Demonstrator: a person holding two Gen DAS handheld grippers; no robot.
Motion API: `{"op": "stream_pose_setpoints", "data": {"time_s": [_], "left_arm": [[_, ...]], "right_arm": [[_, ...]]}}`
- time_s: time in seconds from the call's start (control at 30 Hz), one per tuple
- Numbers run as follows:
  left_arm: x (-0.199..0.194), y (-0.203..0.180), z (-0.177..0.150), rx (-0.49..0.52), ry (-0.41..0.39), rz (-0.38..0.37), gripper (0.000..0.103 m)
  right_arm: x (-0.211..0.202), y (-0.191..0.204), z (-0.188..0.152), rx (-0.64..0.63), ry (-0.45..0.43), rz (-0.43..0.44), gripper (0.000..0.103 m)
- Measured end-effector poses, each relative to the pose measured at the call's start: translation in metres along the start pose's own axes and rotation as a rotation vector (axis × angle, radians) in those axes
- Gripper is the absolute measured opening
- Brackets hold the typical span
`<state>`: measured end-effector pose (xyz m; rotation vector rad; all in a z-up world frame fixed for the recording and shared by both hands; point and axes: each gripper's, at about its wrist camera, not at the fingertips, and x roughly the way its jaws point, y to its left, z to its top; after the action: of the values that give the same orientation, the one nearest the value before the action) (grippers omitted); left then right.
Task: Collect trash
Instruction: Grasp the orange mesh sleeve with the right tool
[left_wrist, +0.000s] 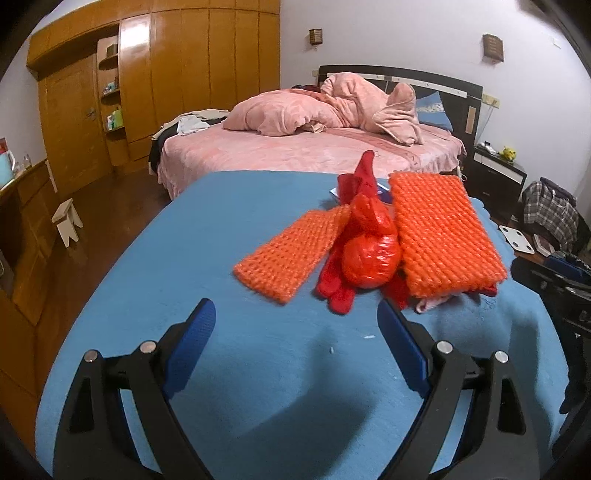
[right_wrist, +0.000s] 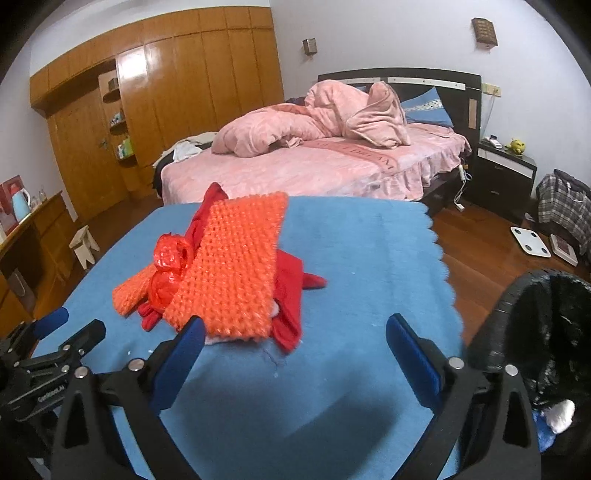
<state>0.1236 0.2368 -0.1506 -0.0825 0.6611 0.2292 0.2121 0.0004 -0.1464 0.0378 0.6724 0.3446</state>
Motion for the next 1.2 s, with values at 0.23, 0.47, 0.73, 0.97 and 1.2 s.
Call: {"op": "stream_pose_setpoints", "data": {"time_s": [0.23, 0.47, 0.73, 0.97, 1.2], "left_arm": [[0.014, 0.002, -0.002, -0.019, 0.022, -0.004, 0.086], [0.015, 0.003, -0.004, -0.026, 0.029, -0.003, 0.085], [0.014, 0.004, -0.004, -0.027, 0.024, 0.001, 0.085], [0.015, 0.004, -0.003, -0.029, 0.023, 0.001, 0.084], [0.017, 0.006, -0.004, -0.034, 0.029, -0.001, 0.084]], "right_arm": [[0.025, 0.007, -0.005, -0.023, 0.027, -0.011, 0.068], [0.027, 0.011, -0.008, -0.044, 0.041, 0.033, 0.035], [0.019, 0.017, -0.009, -0.058, 0.041, 0.092, 0.013], [0.022, 0.02, -0.002, -0.065, 0.04, 0.095, 0.043], [0.034, 0.027, -0.001, -0.075, 0.09, 0.142, 0.023]]}}
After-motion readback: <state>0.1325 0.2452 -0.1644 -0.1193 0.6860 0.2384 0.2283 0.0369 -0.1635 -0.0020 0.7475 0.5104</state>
